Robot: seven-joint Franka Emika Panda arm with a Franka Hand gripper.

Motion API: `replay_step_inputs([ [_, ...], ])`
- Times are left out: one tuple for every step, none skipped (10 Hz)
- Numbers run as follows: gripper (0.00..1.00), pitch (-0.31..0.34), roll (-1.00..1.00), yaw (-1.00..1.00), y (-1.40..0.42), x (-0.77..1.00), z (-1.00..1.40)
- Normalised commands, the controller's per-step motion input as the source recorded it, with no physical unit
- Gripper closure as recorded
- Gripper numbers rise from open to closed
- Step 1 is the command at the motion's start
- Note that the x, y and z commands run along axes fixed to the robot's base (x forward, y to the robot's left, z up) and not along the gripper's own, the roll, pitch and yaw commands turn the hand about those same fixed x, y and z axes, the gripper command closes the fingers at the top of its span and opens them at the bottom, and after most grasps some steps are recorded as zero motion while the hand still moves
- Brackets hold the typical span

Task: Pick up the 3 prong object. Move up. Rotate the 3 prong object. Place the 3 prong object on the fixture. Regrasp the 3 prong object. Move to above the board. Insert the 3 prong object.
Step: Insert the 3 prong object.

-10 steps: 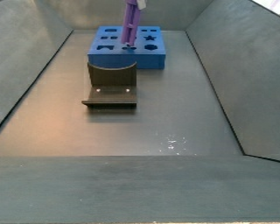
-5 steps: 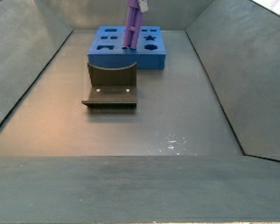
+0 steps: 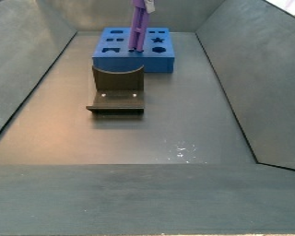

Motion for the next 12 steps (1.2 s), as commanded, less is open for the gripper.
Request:
replay_step_inputs([
  [1.00, 0.073, 0.00, 0.04, 0.00, 0.07, -0.10],
  [1.00, 0.076, 0.00, 0.05, 0.00, 0.02, -0.09],
  [1.00, 0.076, 0.00, 0.05, 0.00, 0.02, -0.04],
  [1.00, 0.090, 0.00, 0.05, 0.00, 0.02, 0.00],
  [1.00, 0.099, 0.00, 0.05, -0.01, 0.00, 0.00],
  [1.00, 0.060, 0.00, 0.01, -0.03, 0.00, 0.00],
  [1.00, 0.136, 0.00, 0.00, -0.07, 0.00, 0.00],
  [1.00, 0.209, -0.08, 0.00, -0.05, -0.01, 0.00],
  [1.00, 0.236, -0.19, 0.00, 0.00, -0.01, -0.03],
  [1.00, 0.260, -0.23, -0.02, 0.00, 0.00, -0.05],
  [1.00, 0.303, -0.20, 0.00, 0.00, 0.00, -0.05],
  [1.00, 0.331, -0.22, 0.00, 0.00, -0.02, -0.06],
])
